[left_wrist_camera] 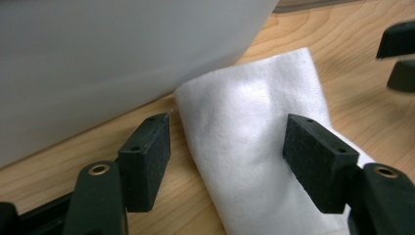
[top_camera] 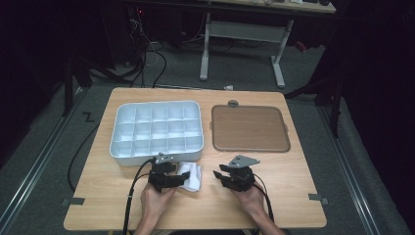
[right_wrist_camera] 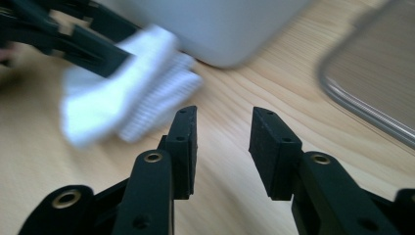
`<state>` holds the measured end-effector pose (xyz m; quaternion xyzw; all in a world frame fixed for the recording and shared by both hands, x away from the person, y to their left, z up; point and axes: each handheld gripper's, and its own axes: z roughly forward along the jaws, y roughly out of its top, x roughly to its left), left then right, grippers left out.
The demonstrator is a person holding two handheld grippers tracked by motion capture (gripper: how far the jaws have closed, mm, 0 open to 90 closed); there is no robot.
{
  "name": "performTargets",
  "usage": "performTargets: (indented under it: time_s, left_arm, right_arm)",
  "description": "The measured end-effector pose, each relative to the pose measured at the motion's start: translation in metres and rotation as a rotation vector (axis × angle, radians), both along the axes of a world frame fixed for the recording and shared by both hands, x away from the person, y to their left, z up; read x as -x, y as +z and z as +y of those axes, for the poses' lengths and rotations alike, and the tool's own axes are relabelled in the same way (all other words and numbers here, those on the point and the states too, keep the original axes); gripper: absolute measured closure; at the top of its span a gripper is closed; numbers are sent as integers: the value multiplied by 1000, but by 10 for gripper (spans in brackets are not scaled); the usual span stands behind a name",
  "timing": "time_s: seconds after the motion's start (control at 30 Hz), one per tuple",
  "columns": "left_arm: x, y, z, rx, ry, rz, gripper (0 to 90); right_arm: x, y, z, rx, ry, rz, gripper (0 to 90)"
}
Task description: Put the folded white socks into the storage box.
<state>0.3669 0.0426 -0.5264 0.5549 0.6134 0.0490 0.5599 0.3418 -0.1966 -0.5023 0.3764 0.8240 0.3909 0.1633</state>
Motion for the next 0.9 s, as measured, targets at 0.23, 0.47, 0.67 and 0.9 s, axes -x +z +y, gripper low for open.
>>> performTargets:
  time_s: [0.23, 0.47, 0.67, 0.9]
  left_arm:
    - [-1, -4, -1, -5, -1, 7, 357]
    - [-1, -4, -3, -4, -19, 5, 452]
    - [-1, -3, -3, 14, -30, 28, 528]
    - [3, -2, -6, 6, -38, 2, 589]
  right_arm:
    - [-2, -9, -54, 60, -152, 7, 588]
    - [-3, -21, -88, 87, -262, 23, 527]
    - [-5, -28, -97, 89, -308, 15, 485]
    - [-6, -29, -100, 69, -323, 21, 434]
